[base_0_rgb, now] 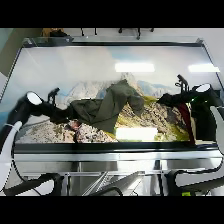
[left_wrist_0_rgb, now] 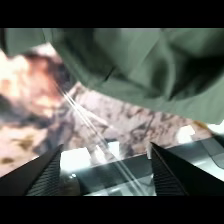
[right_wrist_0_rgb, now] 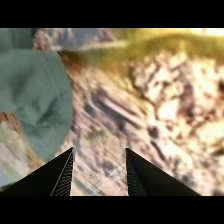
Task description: Fold the shirts.
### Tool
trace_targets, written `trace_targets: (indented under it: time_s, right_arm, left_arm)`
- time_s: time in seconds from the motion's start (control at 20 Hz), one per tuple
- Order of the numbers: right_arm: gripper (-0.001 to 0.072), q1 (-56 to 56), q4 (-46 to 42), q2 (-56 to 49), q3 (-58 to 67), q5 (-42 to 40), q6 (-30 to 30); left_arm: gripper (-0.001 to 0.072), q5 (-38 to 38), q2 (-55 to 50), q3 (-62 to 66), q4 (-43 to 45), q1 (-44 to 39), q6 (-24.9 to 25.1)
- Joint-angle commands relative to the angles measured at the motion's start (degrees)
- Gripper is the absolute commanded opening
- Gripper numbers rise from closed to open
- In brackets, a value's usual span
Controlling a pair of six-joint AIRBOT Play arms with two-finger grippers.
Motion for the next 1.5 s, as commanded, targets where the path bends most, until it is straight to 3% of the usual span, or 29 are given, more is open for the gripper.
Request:
trace_targets:
  time_s: [0.0, 0.2, 0.35, 0.55, 0.6, 0.65, 0.7, 0.8, 0.85, 0.9, 0.95, 1.05, 1.25, 1.45]
  right_arm:
    - [0.0365, 0.74, 0.26, -0.59, -3.74, -2.45, -0.90]
    - [0.0365, 4.24, 5.51, -2.38, -3.74, -3.63, -3.54]
    - [0.0366, 6.95, 7.08, -4.15, -3.72, -7.61, -3.67]
    - [0.0368, 10.14, 10.60, -7.04, -3.72, -8.83, -4.90]
    - [0.0368, 10.86, 12.13, -7.80, -3.72, -9.40, -5.18]
    - [0.0368, 11.61, 13.73, -8.61, -3.72, -10.36, -5.20]
    - [0.0368, 12.28, 15.26, -9.35, -3.72, -11.23, -5.22]
    - [0.0366, 13.14, 19.67, -10.16, -3.69, -11.13, -7.52]
    - [0.0318, 13.29, 22.38, -10.05, -3.67, -10.12, -9.01]
    - [0.0014, 13.25, 25.55, -9.75, -3.34, -7.56, -11.85]
    - [0.0025, 13.00, 28.33, -9.11, -2.75, -4.92, -13.40]
    - [0.0025, 12.24, 31.82, -6.08, -0.85, -0.87, -14.16]
    - [0.0024, 9.03, 34.80, 6.91, 6.12, 3.65, -13.92]
    - [0.0023, 2.69, 34.69, 23.69, 18.40, 2.89, -13.73]
  left_arm:
    - [0.0574, 12.22, 1.70, -9.11, -3.69, -2.34, -0.48]
    - [0.0574, 19.41, -1.46, -10.08, -5.84, -2.58, -0.26]
    - [0.0574, 23.34, -6.08, -9.66, -11.58, -2.58, 3.08]
    - [0.0572, 20.85, -11.98, -2.95, -12.41, -2.91, 4.28]
    - [0.0460, 19.74, -13.00, -1.03, -12.39, -3.43, 4.68]
    - [0.0222, 18.97, -13.68, 0.55, -12.07, -3.56, 4.70]
    - [0.0117, 17.99, -14.10, 1.75, -11.98, -3.93, 4.96]
    - [0.0106, 15.39, -14.40, 3.61, -11.91, -4.02, 5.18]
    - [0.0105, 13.81, -14.27, 4.24, -11.91, -3.93, 5.29]
    - [0.0105, 12.35, -13.86, 4.70, -11.91, -3.85, 5.35]
    - [0.0103, 11.19, -12.92, 4.92, -11.91, -3.78, 5.75]
    - [0.0013, 10.36, -9.14, 4.85, -11.56, -3.78, 5.92]
    - [0.0012, 5.60, 4.28, 7.19, -14.01, -1.90, 5.90]
    - [0.0012, -1.42, 20.13, 22.53, -13.99, 1.97, 2.64]
